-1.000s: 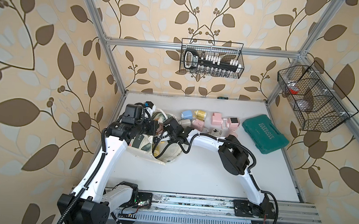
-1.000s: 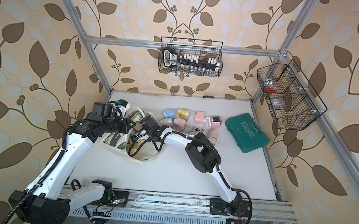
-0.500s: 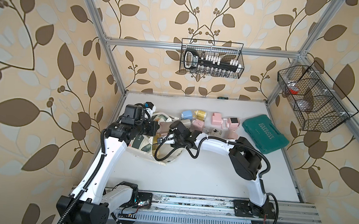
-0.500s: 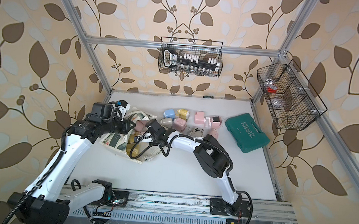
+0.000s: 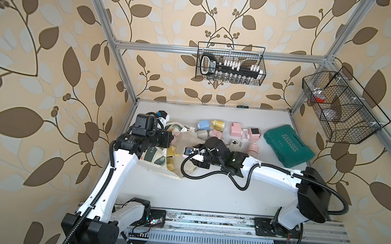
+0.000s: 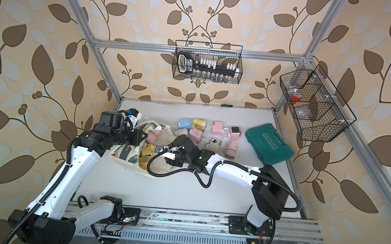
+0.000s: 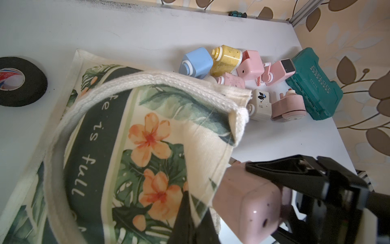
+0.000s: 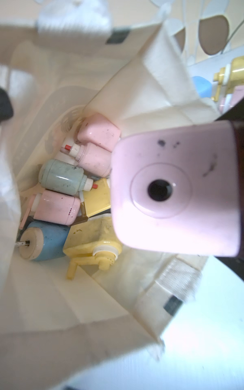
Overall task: Take out the pencil sharpeners from the tote bags
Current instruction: Pick up the pencil sharpener from the canvas bag, then place the pencil sharpener at the center of the board.
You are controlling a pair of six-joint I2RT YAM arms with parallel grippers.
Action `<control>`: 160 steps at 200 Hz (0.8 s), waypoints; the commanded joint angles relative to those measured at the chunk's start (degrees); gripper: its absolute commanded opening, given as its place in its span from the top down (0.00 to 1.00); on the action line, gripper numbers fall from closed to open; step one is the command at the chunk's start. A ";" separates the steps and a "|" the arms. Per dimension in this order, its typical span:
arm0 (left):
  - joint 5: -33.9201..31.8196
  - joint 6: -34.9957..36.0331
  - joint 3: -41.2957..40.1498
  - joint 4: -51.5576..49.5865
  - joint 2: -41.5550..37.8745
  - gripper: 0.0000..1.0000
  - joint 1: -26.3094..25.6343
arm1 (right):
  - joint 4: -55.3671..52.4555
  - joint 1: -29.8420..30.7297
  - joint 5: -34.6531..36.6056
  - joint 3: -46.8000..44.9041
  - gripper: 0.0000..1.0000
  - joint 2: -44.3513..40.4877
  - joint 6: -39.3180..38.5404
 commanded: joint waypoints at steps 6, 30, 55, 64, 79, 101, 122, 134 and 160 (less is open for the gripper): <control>1.81 -0.40 0.34 4.15 -2.63 1.00 -0.45 | 1.46 -1.13 0.57 -7.58 0.51 -8.62 15.65; 1.74 -0.34 0.39 4.06 -2.92 1.00 -0.45 | -0.85 -5.24 3.41 -15.39 0.50 -17.80 26.01; 1.68 -0.34 0.20 4.28 -3.11 1.00 -0.45 | -5.80 -13.08 4.20 -21.78 0.50 -26.50 35.71; 1.71 -0.38 0.03 4.42 -3.20 1.00 -0.45 | -7.27 -15.07 6.55 -23.63 0.50 -29.08 38.41; 1.91 -0.41 -0.18 4.63 -3.28 1.00 -0.45 | -8.46 -18.09 13.04 -26.58 0.50 -32.78 41.69; 1.92 -0.38 -0.20 4.68 -3.38 1.00 -0.45 | -11.02 -20.34 20.76 -28.30 0.53 -34.61 47.38; 1.94 -0.29 -0.11 4.59 -3.46 1.00 -0.45 | -12.62 -20.84 20.07 -28.85 0.53 -32.41 50.27; 1.92 -0.35 -0.17 4.67 -3.55 1.00 -0.45 | -12.51 -20.98 19.38 -28.87 0.52 -29.84 52.05; 2.01 -0.31 -0.19 4.68 -3.71 1.00 -0.45 | -15.64 -21.32 20.51 -25.23 0.52 -22.23 54.13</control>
